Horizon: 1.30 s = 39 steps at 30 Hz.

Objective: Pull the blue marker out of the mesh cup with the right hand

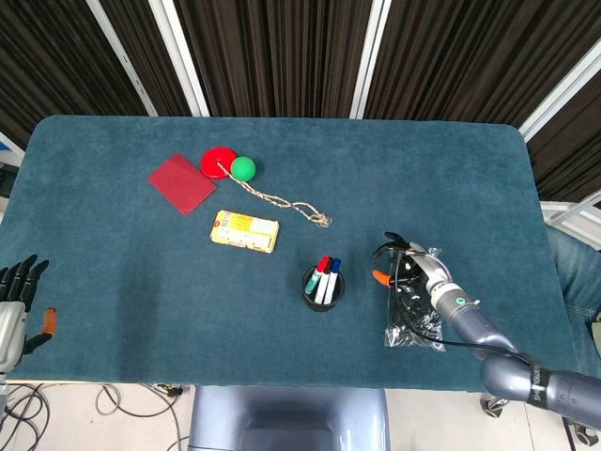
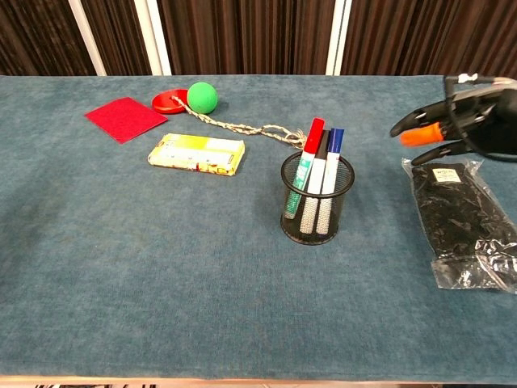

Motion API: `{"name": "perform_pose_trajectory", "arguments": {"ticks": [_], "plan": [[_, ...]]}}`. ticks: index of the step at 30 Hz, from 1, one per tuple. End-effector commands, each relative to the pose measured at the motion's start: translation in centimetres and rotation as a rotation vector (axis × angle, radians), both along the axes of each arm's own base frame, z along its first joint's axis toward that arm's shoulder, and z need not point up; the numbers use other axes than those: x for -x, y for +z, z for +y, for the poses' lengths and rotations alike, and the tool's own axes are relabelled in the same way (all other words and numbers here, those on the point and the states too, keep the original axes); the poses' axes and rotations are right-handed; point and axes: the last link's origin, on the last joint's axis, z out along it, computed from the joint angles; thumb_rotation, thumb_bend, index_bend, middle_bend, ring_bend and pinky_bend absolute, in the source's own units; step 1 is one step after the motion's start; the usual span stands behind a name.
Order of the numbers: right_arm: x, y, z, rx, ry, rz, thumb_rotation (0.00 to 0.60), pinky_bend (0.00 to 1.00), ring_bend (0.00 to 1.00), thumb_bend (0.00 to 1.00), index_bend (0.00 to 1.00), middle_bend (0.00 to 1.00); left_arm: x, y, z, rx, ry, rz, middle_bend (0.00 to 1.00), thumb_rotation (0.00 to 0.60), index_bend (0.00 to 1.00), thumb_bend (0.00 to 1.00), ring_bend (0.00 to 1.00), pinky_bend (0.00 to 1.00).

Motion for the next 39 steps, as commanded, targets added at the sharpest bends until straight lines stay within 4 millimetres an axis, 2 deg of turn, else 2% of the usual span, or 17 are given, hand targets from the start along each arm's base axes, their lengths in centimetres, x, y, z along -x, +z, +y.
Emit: {"name": "perform_pose_trajectory", "arguments": {"ticks": [1,14,26,39], "plan": [[-0.9,-1.2,-0.1,-0.012,0.002,-0.001,0.6,0.17,0.0,0.44,0.44,0.0,0.0,0.0,0.0,0.0,0.0,0.0,0.0,0.6,0.06,0.51,0.0,0.03],[-3.3,-3.2,-0.3,-0.032,0.015,-0.007,0.6,0.17,0.0,0.44,0.44,0.0,0.1,0.1,0.1,0.001,0.007,-0.01,0.0,0.6,0.07,0.51,0.0,0.03],[-4.7,-3.5,-0.5,-0.04,0.017,-0.009,0.6,0.17,0.0,0.44,0.45,0.0,0.1,0.1,0.1,0.0,0.012,-0.014,0.0,0.6,0.07,0.51,0.0,0.03],[-5.1,-3.7,-0.4,-0.048,0.012,0.0,0.6,0.17,0.0,0.44,0.49,0.0,0.1,0.1,0.1,-0.005,0.018,-0.016,0.0,0.6,0.07,0.51,0.0,0.03]]}}
